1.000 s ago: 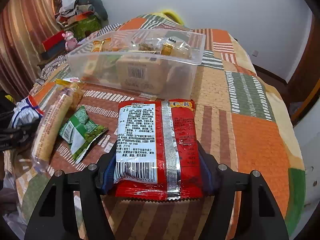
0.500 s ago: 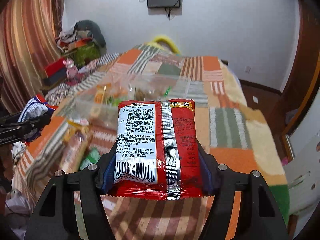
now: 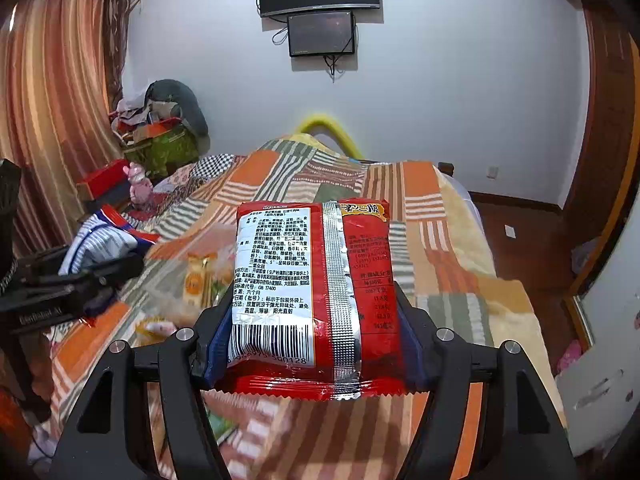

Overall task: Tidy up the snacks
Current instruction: 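Carry both bags over the clear box, lower them in and open both tools, then grasp the biscuit roll with the left tool while the right tool grasps the green packet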

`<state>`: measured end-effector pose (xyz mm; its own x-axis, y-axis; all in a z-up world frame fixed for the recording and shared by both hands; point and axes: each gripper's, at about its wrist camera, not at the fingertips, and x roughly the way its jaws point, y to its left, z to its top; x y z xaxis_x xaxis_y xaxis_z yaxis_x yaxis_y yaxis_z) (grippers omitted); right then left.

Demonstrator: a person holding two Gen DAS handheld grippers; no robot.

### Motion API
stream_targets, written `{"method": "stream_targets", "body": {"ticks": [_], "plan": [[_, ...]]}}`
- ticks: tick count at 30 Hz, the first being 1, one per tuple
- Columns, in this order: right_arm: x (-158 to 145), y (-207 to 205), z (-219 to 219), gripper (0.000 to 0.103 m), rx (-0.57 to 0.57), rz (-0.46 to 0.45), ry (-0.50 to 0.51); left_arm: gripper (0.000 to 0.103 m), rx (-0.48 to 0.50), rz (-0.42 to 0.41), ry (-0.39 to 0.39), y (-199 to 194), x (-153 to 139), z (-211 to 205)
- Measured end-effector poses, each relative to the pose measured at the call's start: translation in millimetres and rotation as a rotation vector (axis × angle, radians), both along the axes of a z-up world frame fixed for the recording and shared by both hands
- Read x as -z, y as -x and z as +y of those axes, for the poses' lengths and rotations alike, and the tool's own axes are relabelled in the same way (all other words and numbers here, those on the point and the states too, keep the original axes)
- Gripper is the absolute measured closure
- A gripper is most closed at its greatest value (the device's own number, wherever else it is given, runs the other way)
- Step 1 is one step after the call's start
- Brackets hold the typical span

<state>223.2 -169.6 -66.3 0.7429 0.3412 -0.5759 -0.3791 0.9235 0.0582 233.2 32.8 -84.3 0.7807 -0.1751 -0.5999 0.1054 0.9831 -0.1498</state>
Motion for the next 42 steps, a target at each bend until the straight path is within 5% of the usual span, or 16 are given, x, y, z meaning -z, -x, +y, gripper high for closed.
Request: {"method": "stream_targets", "body": {"ticks": [19, 22, 34, 42], "plan": [[55, -68, 38, 0.038, -0.021, 0.126, 0.083, 0.043, -0.003, 0.130, 0.009, -97, 54, -5], [58, -67, 34, 0.035, -0.027, 0.156, 0.079, 0.035, -0.016, 0.155, 0.006, -102, 60, -4], [25, -25, 17, 0.029, -0.070, 0.102, 0.064, 0.022, -0.005, 0.082, 0.013, -53, 21, 3], [34, 19, 20, 0.027, -0.153, 0.129, 0.084, 0.015, 0.010, 0.088, -0.055, 8, 20, 3]]}}
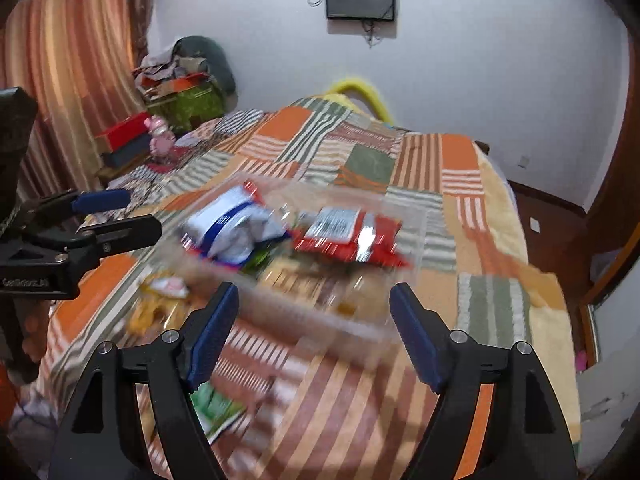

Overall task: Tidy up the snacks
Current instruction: 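Grasp the biscuit roll with the left tool while the right tool grasps the green packet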

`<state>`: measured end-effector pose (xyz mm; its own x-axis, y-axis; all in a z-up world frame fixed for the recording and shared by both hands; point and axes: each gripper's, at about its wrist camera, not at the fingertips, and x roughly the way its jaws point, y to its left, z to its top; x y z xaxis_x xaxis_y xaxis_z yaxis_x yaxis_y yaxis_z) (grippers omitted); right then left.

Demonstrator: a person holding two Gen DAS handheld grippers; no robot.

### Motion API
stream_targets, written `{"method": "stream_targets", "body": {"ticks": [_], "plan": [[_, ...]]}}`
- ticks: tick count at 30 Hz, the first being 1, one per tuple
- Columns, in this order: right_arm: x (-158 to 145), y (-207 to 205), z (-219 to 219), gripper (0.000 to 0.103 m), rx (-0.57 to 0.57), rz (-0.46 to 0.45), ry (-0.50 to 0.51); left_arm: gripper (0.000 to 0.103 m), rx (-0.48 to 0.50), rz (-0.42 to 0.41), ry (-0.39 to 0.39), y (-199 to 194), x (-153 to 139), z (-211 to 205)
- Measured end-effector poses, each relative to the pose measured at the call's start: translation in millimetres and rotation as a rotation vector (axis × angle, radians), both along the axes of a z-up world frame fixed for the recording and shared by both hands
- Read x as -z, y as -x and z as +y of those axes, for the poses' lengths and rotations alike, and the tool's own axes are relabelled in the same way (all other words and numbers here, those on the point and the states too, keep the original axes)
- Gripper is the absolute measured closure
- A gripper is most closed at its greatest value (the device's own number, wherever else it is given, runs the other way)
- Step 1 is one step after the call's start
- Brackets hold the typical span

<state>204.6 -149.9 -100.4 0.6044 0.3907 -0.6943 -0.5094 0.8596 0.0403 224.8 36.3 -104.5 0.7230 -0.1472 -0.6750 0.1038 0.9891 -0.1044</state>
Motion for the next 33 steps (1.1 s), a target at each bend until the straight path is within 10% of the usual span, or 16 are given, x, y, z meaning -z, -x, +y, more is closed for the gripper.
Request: {"method": "stream_targets", "body": {"ticks": [16, 25, 33], "plan": [[70, 18, 55, 0.025, -0.157, 0.183, 0.095, 0.015, -0.001, 0.176, 0.054, 67, 67, 9], [73, 17, 38, 0.069, -0.122, 0.205, 0.054, 0.015, 0.037, 0.205, 0.073, 67, 82, -2], [66, 24, -10, 0.081, 0.003, 0.205, -0.021, 0.056, 0.079, 0.233, 0.108, 68, 99, -11]]}}
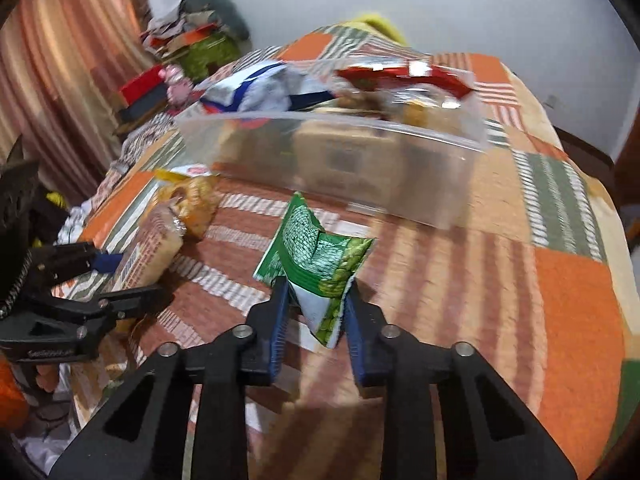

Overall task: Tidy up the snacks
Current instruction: 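Grasp the biscuit roll with the left tool while the right tool grasps the green packet, then carry the biscuit roll and green packet into the clear box and open both tools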

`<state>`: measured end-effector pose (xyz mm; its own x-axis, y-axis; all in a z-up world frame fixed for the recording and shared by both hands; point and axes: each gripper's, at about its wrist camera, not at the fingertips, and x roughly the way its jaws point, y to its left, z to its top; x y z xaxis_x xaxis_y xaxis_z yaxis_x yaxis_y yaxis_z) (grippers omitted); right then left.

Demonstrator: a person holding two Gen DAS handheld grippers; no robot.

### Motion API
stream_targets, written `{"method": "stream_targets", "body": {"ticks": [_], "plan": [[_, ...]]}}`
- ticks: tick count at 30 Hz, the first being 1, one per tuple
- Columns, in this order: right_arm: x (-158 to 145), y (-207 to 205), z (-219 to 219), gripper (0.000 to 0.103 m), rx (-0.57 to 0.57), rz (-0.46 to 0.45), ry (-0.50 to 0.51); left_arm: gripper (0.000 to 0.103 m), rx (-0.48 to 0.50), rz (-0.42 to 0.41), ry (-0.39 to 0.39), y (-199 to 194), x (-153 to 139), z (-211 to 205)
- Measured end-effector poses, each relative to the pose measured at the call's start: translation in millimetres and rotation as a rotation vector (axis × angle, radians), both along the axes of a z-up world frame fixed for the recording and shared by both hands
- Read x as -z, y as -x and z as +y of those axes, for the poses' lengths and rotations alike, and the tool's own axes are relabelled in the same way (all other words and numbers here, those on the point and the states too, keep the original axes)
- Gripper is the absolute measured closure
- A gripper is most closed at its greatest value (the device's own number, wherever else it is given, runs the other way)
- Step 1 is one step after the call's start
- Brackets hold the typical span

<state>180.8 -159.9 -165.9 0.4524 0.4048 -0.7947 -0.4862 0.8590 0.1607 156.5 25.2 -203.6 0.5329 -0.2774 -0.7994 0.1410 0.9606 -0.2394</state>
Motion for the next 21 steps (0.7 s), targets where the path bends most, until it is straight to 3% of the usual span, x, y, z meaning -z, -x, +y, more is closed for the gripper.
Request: {"method": "stream_targets", "body": {"ticks": [6, 15, 21], "plan": [[-16, 2, -10, 0.083, 0.043, -0.040, -0.024, 0.058, -0.008, -0.044, -0.024, 1, -15, -4], [-45, 1, -14, 0.084, 0.040, -0.128, -0.062, 0.058, -0.045, -0.174, -0.038, -5, -60, 3], [-64, -14, -8, 0.084, 0.053, -0.176, -0.093, 0.058, -0.095, -0.237, -0.048, -27, -86, 16]]}}
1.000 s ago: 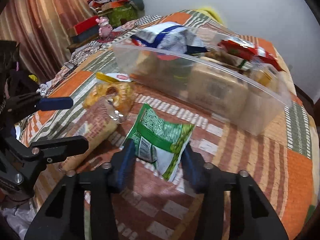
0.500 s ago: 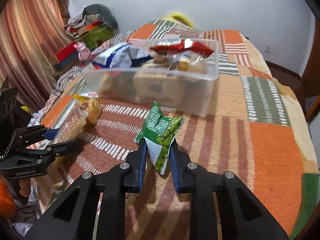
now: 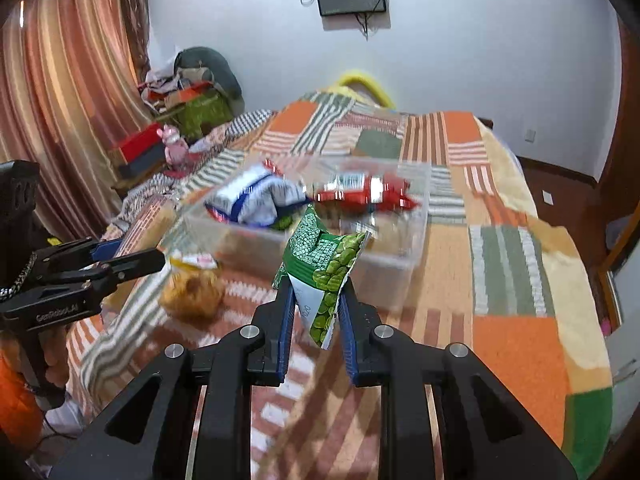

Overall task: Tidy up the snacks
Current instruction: 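Carry the biscuit roll and green packet into the clear box and open both tools, then grasp the yellow-white bag with the left tool while the right tool grasps the puff bag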

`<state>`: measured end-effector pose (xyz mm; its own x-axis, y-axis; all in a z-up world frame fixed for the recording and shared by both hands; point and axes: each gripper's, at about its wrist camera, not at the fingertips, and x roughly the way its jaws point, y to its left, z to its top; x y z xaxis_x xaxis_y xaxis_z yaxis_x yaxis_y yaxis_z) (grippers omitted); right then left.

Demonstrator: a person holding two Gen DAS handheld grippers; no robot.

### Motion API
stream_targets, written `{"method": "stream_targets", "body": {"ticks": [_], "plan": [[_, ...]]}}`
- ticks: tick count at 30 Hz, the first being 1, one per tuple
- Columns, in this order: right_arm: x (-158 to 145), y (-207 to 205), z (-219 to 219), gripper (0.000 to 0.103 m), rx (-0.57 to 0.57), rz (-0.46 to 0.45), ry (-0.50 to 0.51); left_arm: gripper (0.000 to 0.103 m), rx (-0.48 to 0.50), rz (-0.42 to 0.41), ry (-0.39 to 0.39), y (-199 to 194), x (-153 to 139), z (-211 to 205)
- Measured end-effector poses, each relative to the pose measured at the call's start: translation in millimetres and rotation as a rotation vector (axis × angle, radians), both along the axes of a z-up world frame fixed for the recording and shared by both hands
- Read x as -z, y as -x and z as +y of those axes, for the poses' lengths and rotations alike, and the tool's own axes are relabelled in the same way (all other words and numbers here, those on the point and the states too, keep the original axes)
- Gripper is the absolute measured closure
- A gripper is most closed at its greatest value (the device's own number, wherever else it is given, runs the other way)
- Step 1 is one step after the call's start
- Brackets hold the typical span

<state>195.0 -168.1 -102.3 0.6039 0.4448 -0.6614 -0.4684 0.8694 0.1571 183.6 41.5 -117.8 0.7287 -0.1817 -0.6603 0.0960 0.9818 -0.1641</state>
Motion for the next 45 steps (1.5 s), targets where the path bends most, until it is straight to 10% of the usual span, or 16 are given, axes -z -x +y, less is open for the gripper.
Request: {"method": "stream_targets", "body": {"ticks": [24, 34, 45], "plan": [[11, -91, 60, 0.084, -0.007, -0.026, 0.075, 0.058, -0.092, 0.050, -0.011, -143, 26, 28], [5, -80, 56, 0.081, -0.031, -0.016, 0.063, 0.051, -0.056, 0.036, -0.017, -131, 19, 24], [-4, -34, 69, 0.049, -0.107, -0.034, 0.048, 0.043, -0.066, 0.018, -0.073, -57, 9, 51]]}}
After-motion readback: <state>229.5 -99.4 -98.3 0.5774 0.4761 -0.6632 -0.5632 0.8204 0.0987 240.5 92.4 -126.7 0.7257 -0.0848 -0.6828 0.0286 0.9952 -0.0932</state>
